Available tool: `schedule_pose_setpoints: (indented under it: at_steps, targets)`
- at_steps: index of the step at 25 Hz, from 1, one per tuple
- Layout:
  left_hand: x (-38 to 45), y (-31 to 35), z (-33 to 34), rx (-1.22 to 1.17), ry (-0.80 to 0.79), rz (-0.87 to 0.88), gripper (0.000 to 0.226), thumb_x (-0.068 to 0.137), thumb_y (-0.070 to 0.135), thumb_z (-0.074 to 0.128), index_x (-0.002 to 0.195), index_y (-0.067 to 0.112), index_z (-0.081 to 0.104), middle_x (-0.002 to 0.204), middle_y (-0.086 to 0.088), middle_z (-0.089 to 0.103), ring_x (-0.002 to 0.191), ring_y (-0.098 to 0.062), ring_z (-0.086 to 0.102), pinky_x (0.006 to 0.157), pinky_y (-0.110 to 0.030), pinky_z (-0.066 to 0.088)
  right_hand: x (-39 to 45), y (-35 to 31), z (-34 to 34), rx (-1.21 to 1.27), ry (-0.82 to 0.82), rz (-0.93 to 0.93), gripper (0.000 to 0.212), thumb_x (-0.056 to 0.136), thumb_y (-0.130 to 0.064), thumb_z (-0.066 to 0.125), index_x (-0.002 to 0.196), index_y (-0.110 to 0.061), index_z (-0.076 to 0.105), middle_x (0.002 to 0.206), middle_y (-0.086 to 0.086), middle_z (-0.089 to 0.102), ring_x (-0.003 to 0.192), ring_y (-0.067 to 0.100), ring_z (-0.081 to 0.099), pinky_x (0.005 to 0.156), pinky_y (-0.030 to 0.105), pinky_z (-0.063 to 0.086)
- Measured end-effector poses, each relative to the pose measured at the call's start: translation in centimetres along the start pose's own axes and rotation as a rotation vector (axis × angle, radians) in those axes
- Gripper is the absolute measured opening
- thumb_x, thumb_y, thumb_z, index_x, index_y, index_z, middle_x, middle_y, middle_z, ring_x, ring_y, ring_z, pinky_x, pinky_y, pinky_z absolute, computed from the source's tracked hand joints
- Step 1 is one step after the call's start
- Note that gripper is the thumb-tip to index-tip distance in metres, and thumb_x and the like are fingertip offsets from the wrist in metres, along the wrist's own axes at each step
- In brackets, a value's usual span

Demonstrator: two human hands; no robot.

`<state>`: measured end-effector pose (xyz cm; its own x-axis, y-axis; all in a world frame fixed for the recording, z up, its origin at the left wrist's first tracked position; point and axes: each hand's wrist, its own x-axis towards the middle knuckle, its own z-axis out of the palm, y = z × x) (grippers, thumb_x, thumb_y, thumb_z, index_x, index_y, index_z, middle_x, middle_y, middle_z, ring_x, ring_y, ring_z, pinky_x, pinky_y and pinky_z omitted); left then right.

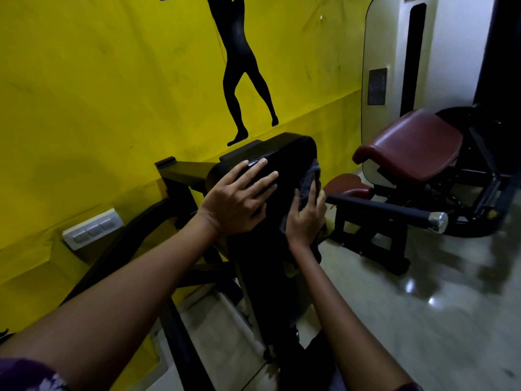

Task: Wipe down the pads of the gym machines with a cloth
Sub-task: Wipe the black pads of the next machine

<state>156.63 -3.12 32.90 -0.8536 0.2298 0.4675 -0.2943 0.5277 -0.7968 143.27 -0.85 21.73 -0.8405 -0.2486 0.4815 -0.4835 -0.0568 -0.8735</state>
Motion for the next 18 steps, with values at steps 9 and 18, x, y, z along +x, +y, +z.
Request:
schedule_pose_setpoints:
  at_steps: [9,18]
  targets:
    - [-0.1,-0.1,-0.3,-0.056,0.014,-0.023,0.038,0.084,0.03,0.053,0.113,0.013,0.07,0.13,-0.005,0.059,0.128,-0.032,0.048,0.107,-0.044,0.036,-5.2,8.4,0.7,0.108,-0.181,0.655,0.046,0.102,-0.031,0.036,0.145,-0.016,0.032,0.128,0.016,0.046,0.117,0.035,0.047,0.088,0.033,0.035]
    - [0.0,-0.1,-0.3,-0.059,0.031,-0.012,0.036,0.084,0.028,0.052,0.111,0.013,0.071,0.128,-0.005,0.061,0.127,-0.033,0.049,0.106,-0.045,0.036,-9.1,9.6,1.0,-0.047,-0.263,0.324,0.069,0.09,-0.053,0.027,0.142,-0.01,0.039,0.137,0.025,0.045,0.122,0.037,0.047,0.096,0.042,0.039]
